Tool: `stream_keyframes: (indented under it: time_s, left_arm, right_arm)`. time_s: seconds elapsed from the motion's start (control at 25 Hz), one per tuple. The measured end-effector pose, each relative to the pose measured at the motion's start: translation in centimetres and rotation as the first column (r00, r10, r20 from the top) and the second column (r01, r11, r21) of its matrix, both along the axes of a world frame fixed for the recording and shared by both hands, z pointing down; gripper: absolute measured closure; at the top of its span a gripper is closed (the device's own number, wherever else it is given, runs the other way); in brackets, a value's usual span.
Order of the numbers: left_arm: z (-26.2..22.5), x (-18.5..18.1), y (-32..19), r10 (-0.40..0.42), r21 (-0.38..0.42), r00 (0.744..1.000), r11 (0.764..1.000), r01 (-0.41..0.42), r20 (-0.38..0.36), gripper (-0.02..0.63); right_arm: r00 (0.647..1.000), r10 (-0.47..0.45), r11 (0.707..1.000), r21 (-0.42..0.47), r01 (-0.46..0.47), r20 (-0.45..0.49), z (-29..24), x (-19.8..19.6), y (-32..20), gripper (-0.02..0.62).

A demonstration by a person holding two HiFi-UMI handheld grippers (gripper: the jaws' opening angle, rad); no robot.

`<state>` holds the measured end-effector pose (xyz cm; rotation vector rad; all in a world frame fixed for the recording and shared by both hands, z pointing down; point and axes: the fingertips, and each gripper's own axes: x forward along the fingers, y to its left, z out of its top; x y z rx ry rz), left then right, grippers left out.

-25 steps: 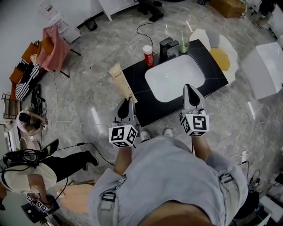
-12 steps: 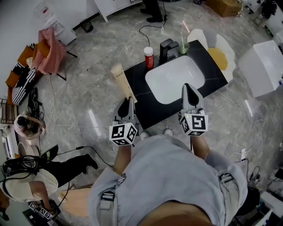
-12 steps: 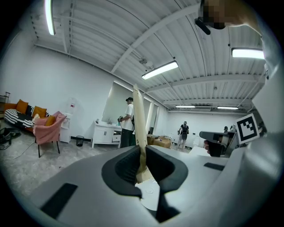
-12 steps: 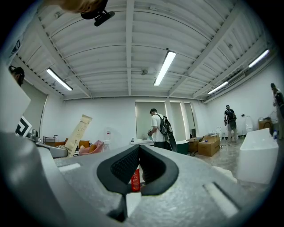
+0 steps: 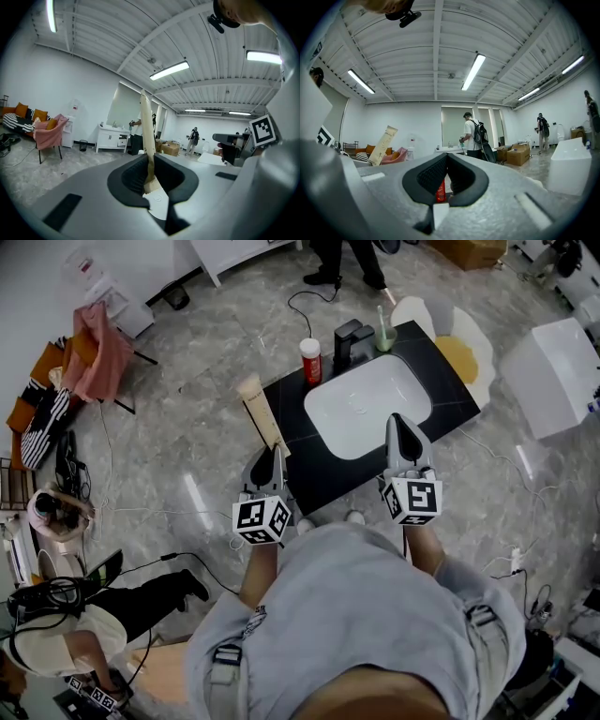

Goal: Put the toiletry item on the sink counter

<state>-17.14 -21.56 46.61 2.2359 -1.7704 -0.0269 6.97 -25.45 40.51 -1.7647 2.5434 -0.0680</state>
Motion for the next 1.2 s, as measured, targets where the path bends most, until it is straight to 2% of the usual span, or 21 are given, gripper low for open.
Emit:
stream_keyframes:
  time_s: [0.72,1.2]
  left_arm:
    - [5.1,-0.8,-0.4,-0.006,-0.114,1.000,0.993,0.005,-0.008,0.569]
    - [9.1,-1.3,-0.6,0.000,-0.202,1.000,0.979,-0.002,-0.010,0.569]
  right_arm:
    - [1.000,0.019,1.000,-0.016,-0.019,-0.010,0.6,0.0,0.0,0.591]
    - [0.999,0.035,0.999,-0.015,-0.035,-0.011,0.5,0.0,-0.2,0.591]
